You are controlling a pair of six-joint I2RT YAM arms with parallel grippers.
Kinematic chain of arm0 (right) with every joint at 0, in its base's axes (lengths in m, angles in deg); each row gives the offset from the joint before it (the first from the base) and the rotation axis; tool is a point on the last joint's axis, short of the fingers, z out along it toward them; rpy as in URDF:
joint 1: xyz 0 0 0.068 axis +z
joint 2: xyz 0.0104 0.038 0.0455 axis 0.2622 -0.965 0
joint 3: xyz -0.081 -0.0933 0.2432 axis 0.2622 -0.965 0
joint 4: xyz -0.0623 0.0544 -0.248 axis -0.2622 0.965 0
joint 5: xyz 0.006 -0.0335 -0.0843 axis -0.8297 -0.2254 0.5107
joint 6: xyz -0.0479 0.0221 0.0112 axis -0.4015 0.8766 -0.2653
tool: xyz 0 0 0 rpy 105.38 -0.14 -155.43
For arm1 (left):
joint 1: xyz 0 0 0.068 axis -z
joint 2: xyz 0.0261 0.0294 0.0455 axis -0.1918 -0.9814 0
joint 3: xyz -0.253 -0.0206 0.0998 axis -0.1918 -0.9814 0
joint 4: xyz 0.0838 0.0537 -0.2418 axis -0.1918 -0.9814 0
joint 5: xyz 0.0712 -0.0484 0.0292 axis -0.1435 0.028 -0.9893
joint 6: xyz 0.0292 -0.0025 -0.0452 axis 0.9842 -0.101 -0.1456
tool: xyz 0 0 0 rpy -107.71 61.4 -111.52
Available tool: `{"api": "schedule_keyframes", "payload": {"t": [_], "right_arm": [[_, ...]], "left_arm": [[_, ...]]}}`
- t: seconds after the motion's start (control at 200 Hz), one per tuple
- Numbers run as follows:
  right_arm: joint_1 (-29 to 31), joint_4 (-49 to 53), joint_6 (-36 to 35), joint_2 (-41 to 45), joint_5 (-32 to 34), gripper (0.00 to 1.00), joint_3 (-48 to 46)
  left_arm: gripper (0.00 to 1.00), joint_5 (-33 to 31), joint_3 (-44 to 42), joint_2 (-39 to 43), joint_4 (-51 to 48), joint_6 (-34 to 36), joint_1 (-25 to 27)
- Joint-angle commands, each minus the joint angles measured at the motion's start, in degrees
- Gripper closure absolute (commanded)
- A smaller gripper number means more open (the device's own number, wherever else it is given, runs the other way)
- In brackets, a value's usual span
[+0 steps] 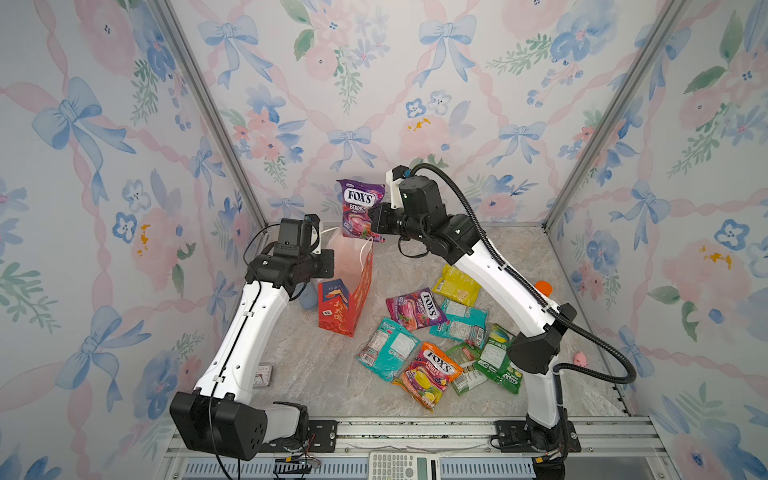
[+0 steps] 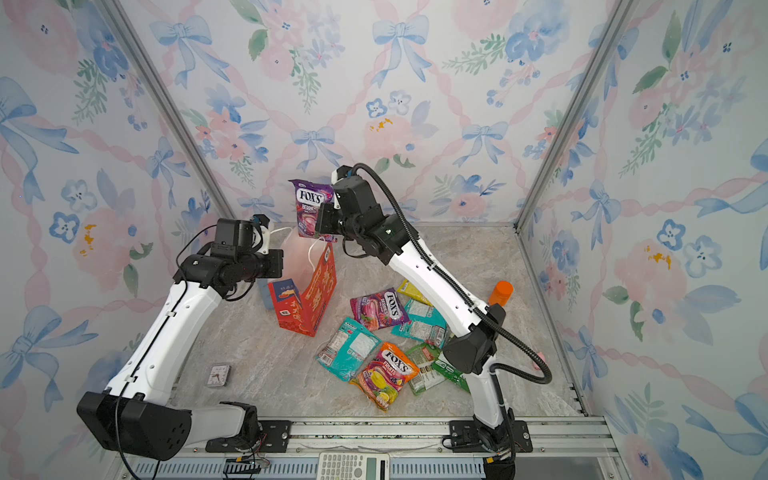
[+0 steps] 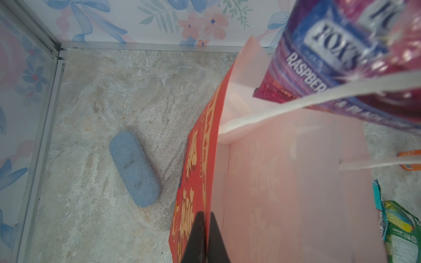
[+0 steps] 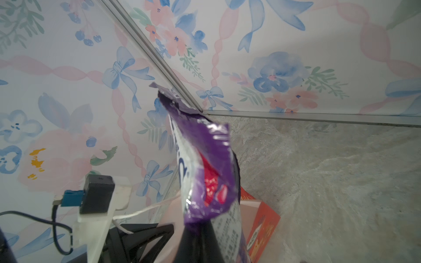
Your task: Place the snacks into the paper bag
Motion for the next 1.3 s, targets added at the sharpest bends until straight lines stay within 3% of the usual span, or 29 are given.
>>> {"api": "schedule_keyframes", "payload": {"t": [0.0, 0.385, 0.69, 0.935, 1.175, 1.295], "right_arm": [[0.89, -4.02, 0.25, 5.28, 2.51, 1.0, -2.76], [1.34, -4.48, -0.8, 7.44, 3.43, 1.0, -4.79], [1.18, -5.29, -3.16, 0.76, 6.59, 1.0, 9.79], [1.15, -7.37, 0.37, -4.01, 6.21, 1.0, 17.84], [3.91, -9.89, 4.77, -3.61, 5.85, 1.0, 16.51], [4.78, -12.2, 6.77, -0.91, 5.8, 1.0, 10.71]], "left_arm": [[1.0, -1.15, -0.64, 1.46, 1.89, -2.2, 0.43], [1.0, -0.99, -2.06, 2.81, 4.12, -4.84, 0.39], [1.0, -0.05, -4.45, 4.46, 5.31, -6.34, 0.44], [1.0, -0.14, -5.39, 4.44, 5.49, -7.72, 0.56], [1.0, -0.89, -5.65, 4.34, 5.86, -8.95, 0.58], [1.0, -1.06, -6.0, 4.4, 6.18, -9.13, 0.58]]}}
